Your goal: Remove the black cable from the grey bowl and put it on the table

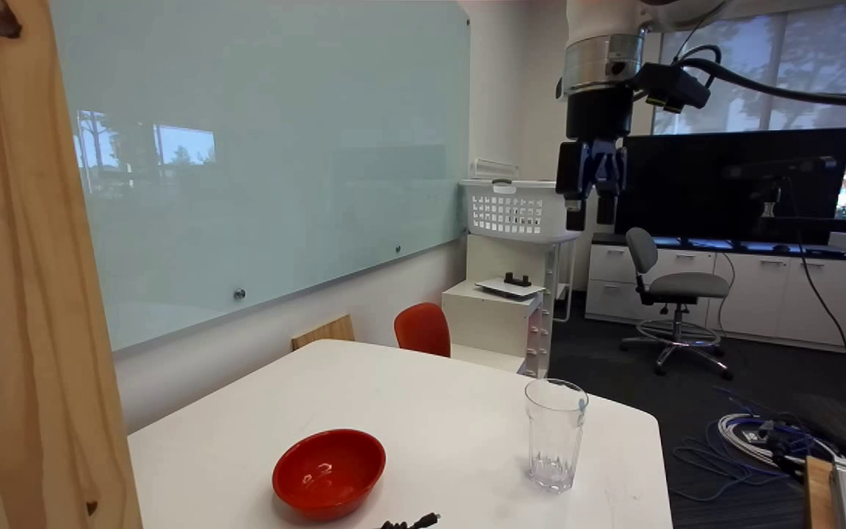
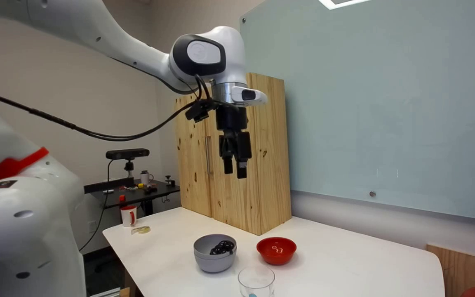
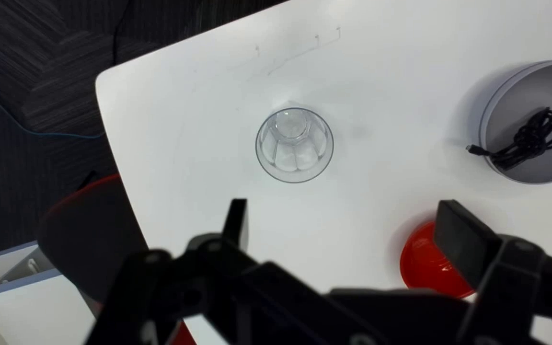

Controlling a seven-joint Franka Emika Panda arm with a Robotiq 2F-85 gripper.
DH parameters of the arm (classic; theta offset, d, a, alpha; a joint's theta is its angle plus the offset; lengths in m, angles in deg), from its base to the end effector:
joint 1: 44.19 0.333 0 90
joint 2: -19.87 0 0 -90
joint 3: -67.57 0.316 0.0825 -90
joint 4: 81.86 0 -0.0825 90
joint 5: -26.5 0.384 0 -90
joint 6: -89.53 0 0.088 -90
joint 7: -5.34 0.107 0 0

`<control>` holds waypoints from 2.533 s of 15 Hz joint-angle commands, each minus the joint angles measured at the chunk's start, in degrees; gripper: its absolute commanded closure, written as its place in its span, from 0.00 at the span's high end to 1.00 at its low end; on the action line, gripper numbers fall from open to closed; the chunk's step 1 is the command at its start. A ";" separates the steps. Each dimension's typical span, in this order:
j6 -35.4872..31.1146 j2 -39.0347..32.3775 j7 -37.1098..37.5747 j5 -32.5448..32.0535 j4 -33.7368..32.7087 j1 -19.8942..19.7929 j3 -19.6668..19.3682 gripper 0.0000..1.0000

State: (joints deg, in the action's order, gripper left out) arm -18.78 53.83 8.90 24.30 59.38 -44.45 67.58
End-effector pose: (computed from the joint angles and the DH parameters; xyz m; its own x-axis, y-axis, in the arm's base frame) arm 0.3730 -0.0045 0.5005 0.9983 -0.0544 0.0200 -0.0551 -0.9978 0.0356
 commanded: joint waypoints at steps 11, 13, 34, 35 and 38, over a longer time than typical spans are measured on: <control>-11.16 -20.87 -19.18 8.89 -7.96 7.40 -0.73 1.00; -9.66 -23.46 -23.04 10.15 -10.23 8.57 -0.02 1.00; -12.53 -35.09 -67.63 15.97 -15.60 8.77 5.57 1.00; -12.02 -35.56 -69.75 16.75 -15.51 8.46 5.43 1.00; -11.43 -37.32 -74.72 19.28 -15.87 7.44 5.45 1.00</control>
State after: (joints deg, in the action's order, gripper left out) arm -30.95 19.56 -59.94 40.39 44.61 -35.84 73.04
